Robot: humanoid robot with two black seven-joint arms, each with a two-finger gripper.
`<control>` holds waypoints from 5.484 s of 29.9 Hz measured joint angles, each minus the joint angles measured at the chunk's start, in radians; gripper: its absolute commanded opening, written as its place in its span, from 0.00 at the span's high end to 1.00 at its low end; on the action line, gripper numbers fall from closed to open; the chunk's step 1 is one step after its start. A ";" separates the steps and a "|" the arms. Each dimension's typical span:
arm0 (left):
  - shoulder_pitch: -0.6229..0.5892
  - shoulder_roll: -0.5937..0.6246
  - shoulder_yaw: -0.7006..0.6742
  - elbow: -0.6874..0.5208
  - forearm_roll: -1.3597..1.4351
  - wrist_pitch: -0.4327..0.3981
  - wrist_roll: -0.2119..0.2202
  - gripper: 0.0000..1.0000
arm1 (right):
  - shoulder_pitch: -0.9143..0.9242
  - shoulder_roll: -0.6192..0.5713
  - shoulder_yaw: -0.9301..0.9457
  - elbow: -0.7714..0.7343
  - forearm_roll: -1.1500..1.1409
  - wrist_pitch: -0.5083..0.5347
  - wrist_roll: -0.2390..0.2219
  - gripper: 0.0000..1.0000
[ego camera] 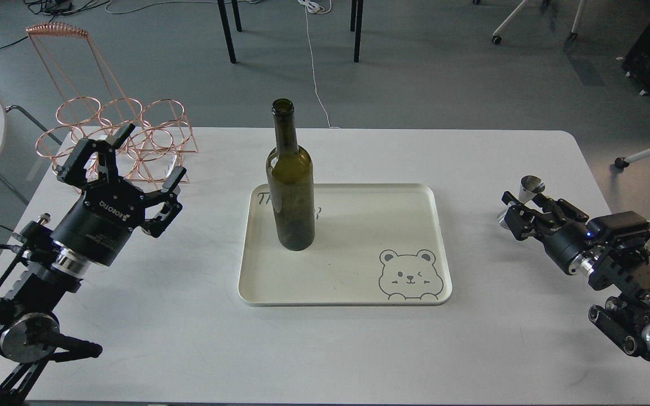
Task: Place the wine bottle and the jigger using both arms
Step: 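Lift the jigger with the right gripper and carry it off the tray, then set the jigger on the table beside the tray and release it, then withdraw the right gripper upward and hold it raised beside the tray, then reach the left gripper to the wine bottle neck and grasp it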
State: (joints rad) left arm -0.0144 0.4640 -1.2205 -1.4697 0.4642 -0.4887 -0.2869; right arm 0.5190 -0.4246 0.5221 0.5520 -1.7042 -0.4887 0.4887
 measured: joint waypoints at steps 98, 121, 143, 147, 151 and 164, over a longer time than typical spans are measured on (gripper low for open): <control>0.054 -0.005 -0.013 -0.058 0.000 0.000 0.001 0.01 | 0.162 -0.497 0.167 1.003 1.782 0.411 0.000 0.04; 0.015 0.075 -0.021 -0.119 0.382 0.000 -0.100 0.01 | 0.205 -0.052 -0.078 0.607 1.749 0.516 0.000 0.01; -0.455 0.213 0.213 -0.256 1.557 0.148 -0.202 0.01 | 0.110 -0.043 -0.076 0.599 1.623 0.521 0.000 0.01; -0.495 0.209 0.262 -0.210 1.663 0.188 -0.202 0.01 | 0.109 -0.043 -0.070 0.599 1.617 0.521 0.000 0.01; -0.514 0.204 0.269 -0.177 1.678 0.197 -0.202 0.01 | 0.106 -0.042 -0.068 0.599 1.617 0.521 0.000 0.01; -0.554 0.110 0.288 -0.068 1.679 0.200 -0.202 0.01 | 0.104 -0.045 -0.066 0.599 1.609 0.519 0.000 0.01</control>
State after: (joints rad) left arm -0.5686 0.5744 -0.9329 -1.5376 2.1435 -0.2884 -0.4887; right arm 0.6229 -0.4692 0.4557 1.1506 -0.0953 0.0307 0.4886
